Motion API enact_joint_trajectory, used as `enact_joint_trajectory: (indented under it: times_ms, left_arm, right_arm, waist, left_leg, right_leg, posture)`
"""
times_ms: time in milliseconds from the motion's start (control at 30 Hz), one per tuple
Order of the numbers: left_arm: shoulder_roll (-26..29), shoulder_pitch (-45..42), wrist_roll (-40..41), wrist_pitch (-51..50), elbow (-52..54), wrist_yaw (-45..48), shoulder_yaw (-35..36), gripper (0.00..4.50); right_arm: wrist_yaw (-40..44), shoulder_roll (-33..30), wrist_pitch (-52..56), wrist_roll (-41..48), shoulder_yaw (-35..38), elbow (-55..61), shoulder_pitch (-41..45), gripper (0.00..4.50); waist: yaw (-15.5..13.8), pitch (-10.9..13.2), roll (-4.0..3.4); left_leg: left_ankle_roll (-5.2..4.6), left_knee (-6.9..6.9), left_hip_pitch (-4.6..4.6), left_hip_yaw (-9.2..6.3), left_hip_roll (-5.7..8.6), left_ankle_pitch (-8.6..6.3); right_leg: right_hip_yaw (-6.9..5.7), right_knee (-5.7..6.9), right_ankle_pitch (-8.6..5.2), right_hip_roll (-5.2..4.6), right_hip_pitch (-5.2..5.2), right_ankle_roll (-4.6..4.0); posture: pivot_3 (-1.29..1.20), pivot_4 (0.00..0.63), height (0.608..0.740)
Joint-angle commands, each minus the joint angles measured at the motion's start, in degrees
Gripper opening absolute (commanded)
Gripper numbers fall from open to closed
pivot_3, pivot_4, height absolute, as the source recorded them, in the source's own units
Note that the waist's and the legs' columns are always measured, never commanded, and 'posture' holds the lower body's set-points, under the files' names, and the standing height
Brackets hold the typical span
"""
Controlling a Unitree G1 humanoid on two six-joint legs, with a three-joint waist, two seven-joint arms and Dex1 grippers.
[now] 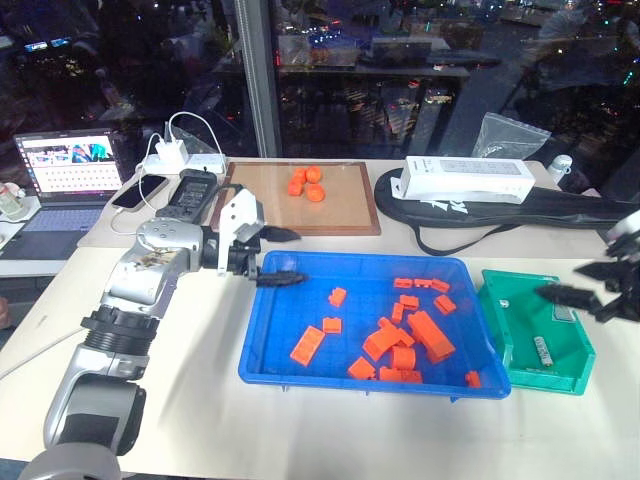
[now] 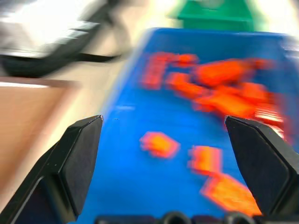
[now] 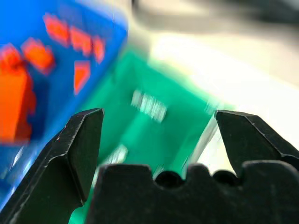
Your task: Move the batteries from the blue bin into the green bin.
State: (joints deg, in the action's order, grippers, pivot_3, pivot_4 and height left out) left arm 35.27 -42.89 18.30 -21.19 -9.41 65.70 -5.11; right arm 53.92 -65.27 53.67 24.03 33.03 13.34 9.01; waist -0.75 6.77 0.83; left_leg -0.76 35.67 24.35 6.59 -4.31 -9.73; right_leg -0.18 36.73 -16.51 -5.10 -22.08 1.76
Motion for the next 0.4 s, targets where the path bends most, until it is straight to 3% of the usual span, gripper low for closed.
enact_joint_trajectory:
  times_ms: [33, 167, 400]
  left_arm:
    - [-0.3, 1.1, 0.4, 1.0, 1.0, -6.4, 5.7, 4.50]
    - [1.4, 5.6, 0.8, 0.4, 0.6, -7.4, 8.6, 4.50]
    - [0.6, 8.9, 3.4, -1.3, 0.5, -7.1, 10.0, 4.50]
  right_arm:
    - [0.5, 9.3, -3.6, 6.5, 10.6, 5.6, -2.8, 4.47]
    - [-1.8, 17.0, -11.9, 6.2, 13.4, 9.8, -6.7, 4.47]
    - [-5.4, 19.5, -15.4, 4.9, 9.3, 9.4, -9.7, 4.47]
  waist:
    - [0.0, -0.1, 0.19]
    - [0.3, -0.1, 0.04]
    - [0.1, -0.1, -0.05]
  left_leg:
    - [0.00, -0.06, -0.01, -0.04, 0.00, 0.00]
    - [0.01, -0.06, -0.08, -0.07, 0.01, 0.00]
    - [0.02, 0.08, -0.19, -0.09, 0.11, 0.00]
  right_leg:
    - [-0.01, -0.04, 0.00, 0.03, 0.04, 0.00]
    - [-0.05, 0.02, 0.01, 0.01, 0.12, -0.01]
    - [-0.10, 0.05, 0.03, -0.10, 0.06, 0.08]
  posture:
    - [0.00, 0.150, 0.693]
    - [0.00, 0.150, 0.693]
    - [0.00, 0.150, 0.693]
